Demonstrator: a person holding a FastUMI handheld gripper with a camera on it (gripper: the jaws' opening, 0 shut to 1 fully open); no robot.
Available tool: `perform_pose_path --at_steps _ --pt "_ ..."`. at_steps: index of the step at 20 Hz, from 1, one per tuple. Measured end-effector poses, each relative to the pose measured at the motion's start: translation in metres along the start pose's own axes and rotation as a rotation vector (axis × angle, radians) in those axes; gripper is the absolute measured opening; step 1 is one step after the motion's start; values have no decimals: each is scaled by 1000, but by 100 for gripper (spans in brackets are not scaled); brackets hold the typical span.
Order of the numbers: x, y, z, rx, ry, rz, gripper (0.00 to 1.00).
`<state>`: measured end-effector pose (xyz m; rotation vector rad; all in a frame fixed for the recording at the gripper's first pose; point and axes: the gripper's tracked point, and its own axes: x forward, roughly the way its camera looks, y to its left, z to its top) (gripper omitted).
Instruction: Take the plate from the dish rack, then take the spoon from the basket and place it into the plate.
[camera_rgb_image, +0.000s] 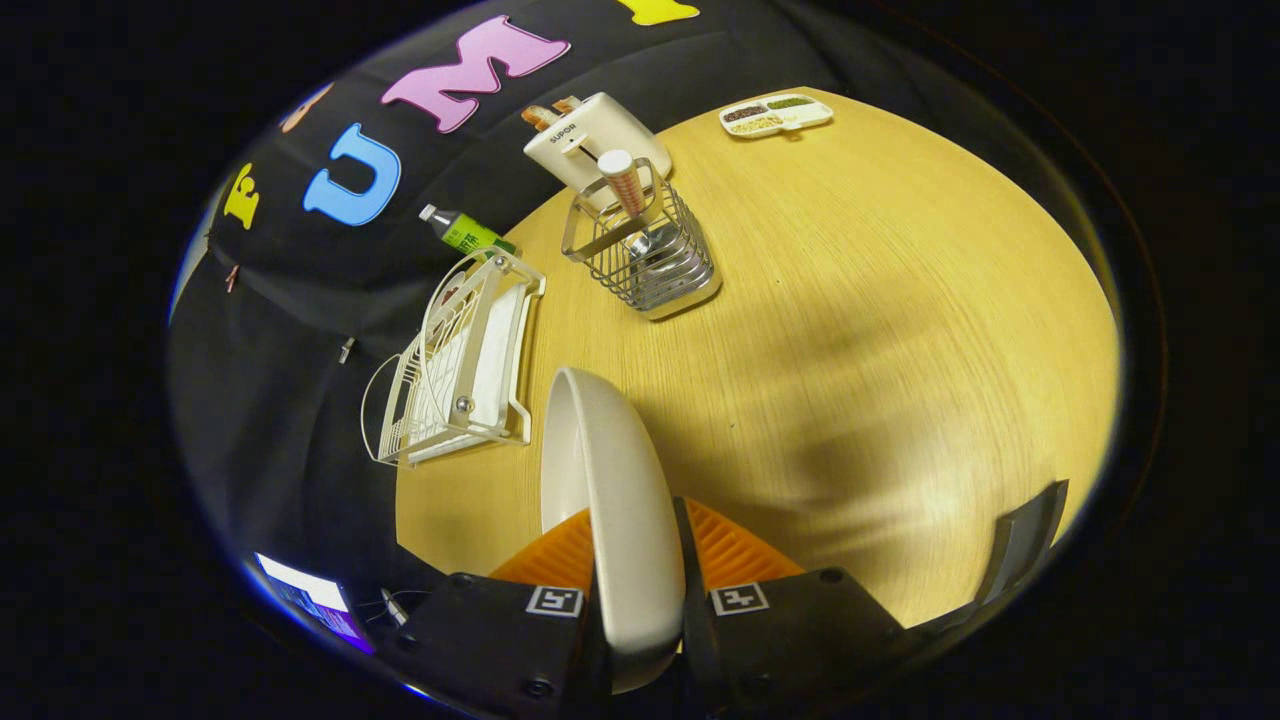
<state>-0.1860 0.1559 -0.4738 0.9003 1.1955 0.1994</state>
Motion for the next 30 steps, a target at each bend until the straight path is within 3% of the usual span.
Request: perform_pose_path --at_steps 3,9,12,15,22,30 --pt "-2 -9 0 -6 11 -50 36" --pt "-6 -57 13 -187 -50 -290 70" --pt "-21 -68 31 -283 -128 -357 84" --pt "-42 -59 49 -342 -186 -361 90" --pt "-111 -3 129 -461 -367 -313 90" --pt "-131 44 182 -614 -397 -288 90"
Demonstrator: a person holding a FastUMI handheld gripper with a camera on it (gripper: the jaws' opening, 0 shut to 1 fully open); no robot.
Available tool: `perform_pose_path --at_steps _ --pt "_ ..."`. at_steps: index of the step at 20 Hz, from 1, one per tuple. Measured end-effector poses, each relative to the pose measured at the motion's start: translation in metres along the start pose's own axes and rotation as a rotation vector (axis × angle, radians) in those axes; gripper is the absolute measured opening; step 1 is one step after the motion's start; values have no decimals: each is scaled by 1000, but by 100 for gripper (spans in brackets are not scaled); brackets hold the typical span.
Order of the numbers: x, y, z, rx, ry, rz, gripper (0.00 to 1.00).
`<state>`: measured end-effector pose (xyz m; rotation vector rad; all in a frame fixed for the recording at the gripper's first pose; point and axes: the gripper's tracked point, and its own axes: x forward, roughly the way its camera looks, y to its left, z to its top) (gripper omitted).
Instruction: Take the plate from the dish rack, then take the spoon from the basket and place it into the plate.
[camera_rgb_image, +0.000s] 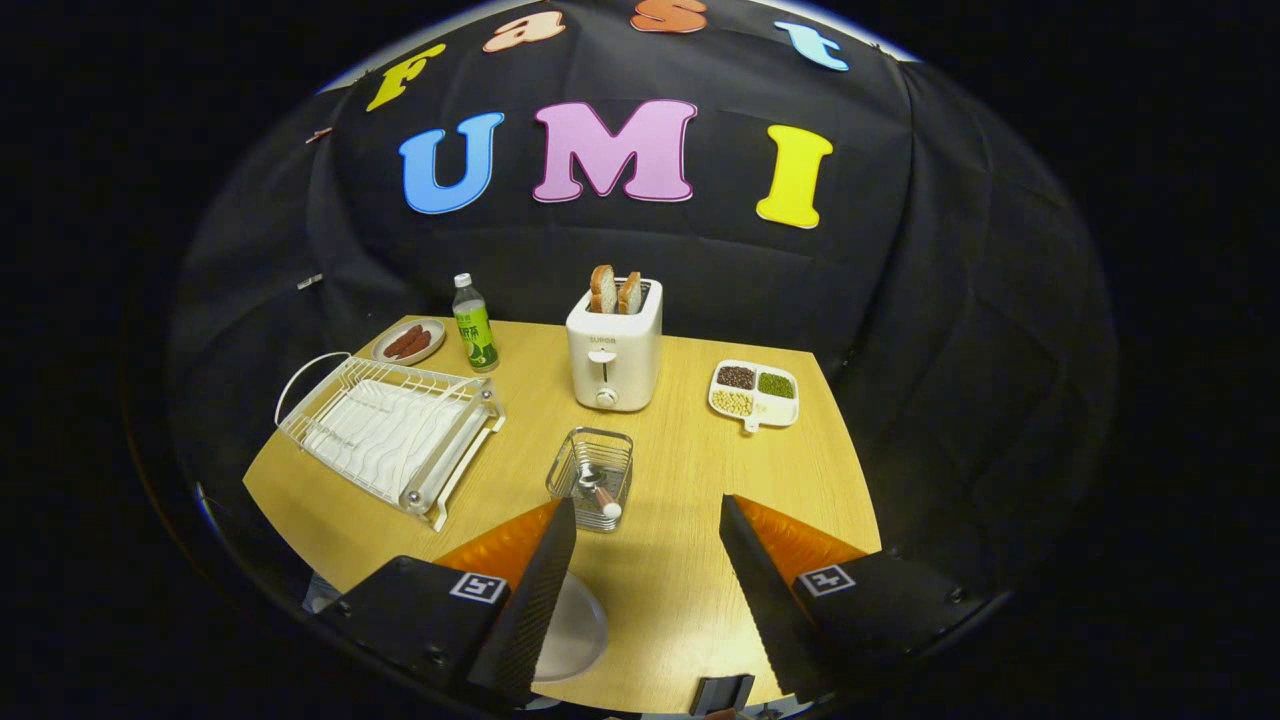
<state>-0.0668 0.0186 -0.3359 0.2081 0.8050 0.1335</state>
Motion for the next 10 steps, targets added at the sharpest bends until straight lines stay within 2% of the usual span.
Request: perform_pose_path --at_steps 10 --pt "43 17 -3 -19 115 70 86"
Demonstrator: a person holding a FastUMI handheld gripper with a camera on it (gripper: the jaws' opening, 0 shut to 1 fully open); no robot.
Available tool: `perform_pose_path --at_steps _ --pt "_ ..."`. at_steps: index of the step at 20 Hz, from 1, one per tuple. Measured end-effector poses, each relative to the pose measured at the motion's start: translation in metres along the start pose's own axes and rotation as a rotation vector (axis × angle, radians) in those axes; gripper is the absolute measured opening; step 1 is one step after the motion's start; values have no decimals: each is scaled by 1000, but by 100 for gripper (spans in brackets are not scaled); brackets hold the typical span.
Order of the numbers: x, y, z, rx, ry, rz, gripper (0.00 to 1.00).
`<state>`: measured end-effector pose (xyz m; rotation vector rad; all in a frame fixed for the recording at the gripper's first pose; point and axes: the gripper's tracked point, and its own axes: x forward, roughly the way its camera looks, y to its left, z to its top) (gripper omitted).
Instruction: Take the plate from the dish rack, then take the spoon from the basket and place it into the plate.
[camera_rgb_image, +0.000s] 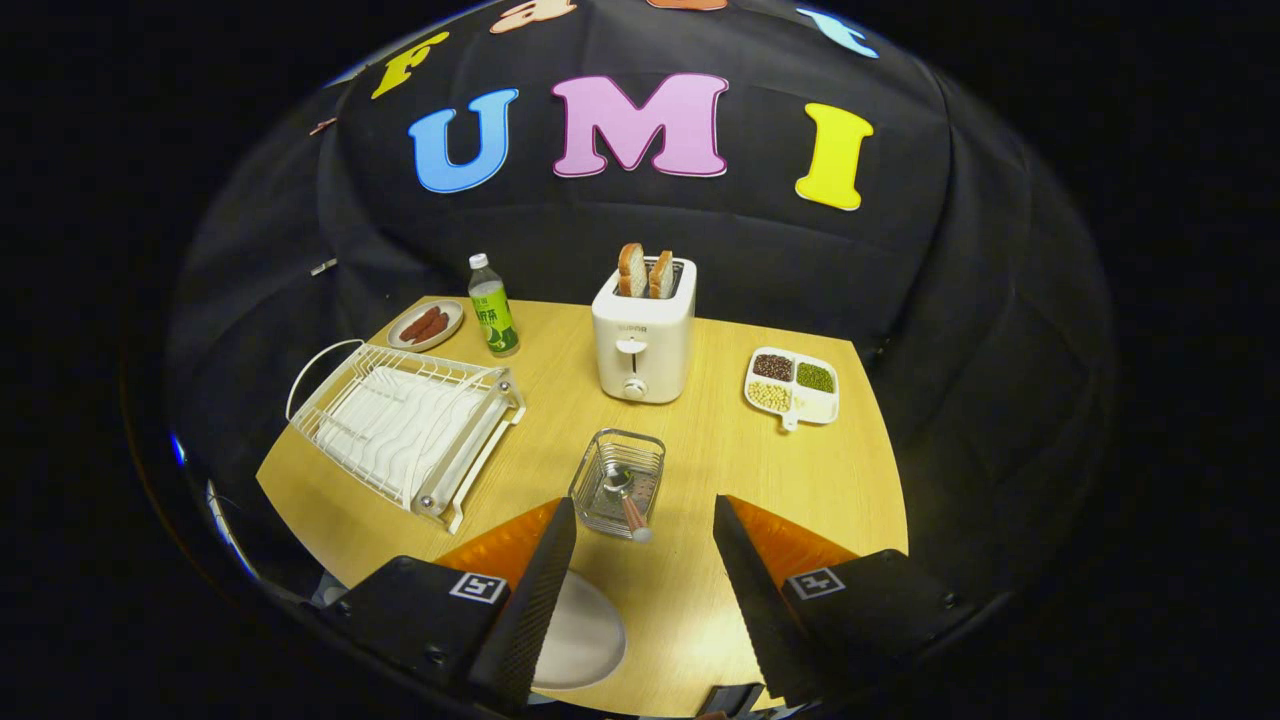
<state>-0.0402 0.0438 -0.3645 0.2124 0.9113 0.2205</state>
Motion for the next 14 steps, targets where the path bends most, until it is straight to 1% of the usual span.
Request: perform_pose_path --at_steps 6,8,9,10,11,12,13,14 --pt "37 4 -18 -23 98 37 86" --pt "48 6 -27 -29 131 43 78" --pt "52 6 -33 -31 146 44 72" --pt "57 6 -38 -34 158 40 70" --pt "59 6 -41 -34 168 37 63" --pt "61 5 -43 -26 171 37 59" --pt "63 5 -45 -14 174 39 51" --pt "66 7 -47 -1 182 49 47"
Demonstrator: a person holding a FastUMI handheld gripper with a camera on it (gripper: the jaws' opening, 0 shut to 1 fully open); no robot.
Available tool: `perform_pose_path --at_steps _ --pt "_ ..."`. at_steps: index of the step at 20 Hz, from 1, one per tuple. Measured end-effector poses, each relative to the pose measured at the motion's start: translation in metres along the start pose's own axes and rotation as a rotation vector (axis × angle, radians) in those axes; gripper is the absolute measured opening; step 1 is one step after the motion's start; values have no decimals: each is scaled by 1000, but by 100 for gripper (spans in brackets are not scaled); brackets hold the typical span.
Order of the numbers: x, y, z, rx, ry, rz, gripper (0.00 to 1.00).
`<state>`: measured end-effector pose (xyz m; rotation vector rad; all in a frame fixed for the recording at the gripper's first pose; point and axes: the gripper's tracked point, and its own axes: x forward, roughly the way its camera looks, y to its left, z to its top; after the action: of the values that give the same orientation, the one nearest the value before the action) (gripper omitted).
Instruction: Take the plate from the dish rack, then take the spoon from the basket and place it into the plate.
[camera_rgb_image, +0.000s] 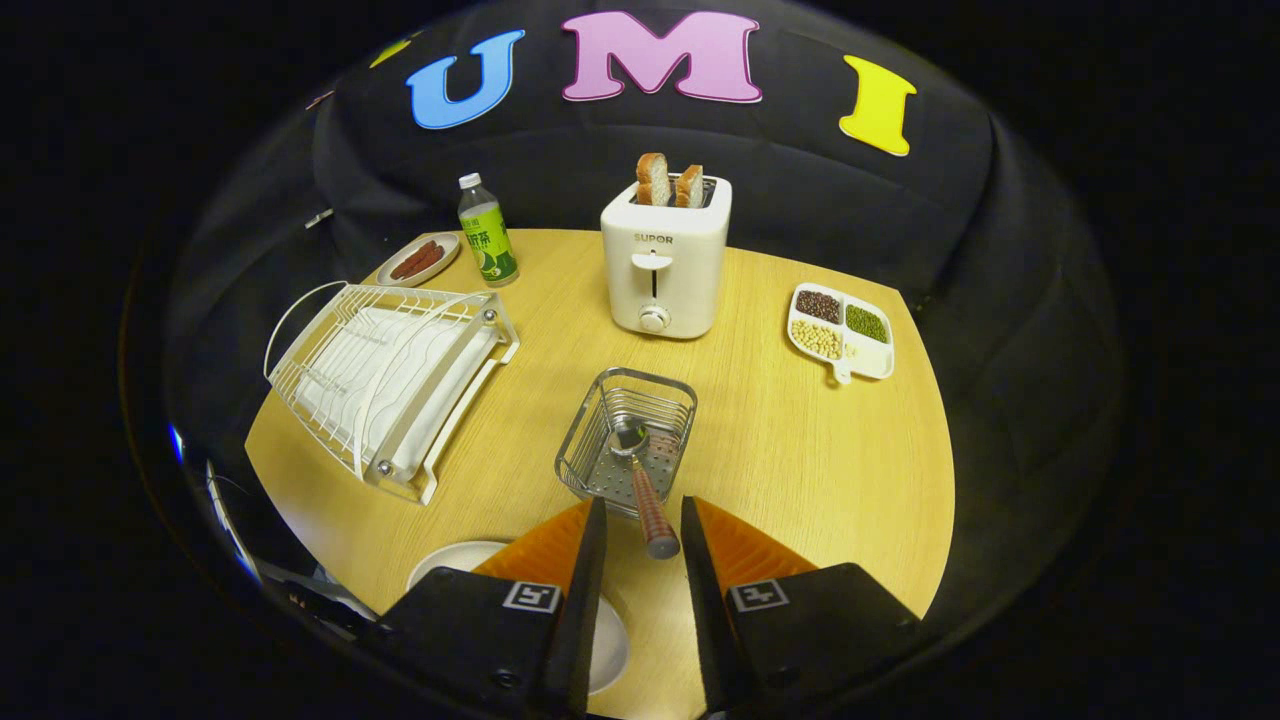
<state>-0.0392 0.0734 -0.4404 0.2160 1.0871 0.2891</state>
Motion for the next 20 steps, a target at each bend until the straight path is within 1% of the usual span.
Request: perform_pose_path --at_steps 2,3,4,5,9,13,17,20 --pt "3 -6 0 14 7 -21 40" --pt "2 -3 2 36 3 -8 24" --pt "4 3 3 52 5 18 21" --pt "4 4 4 45 5 20 15" --pt "-1 8 6 -20 -29 11 10" --pt "-10 5 10 -33 -56 -8 9" --pt "-32 2 22 -27 -105 -14 9" --pt "-61 0 36 -18 -162 -14 9"
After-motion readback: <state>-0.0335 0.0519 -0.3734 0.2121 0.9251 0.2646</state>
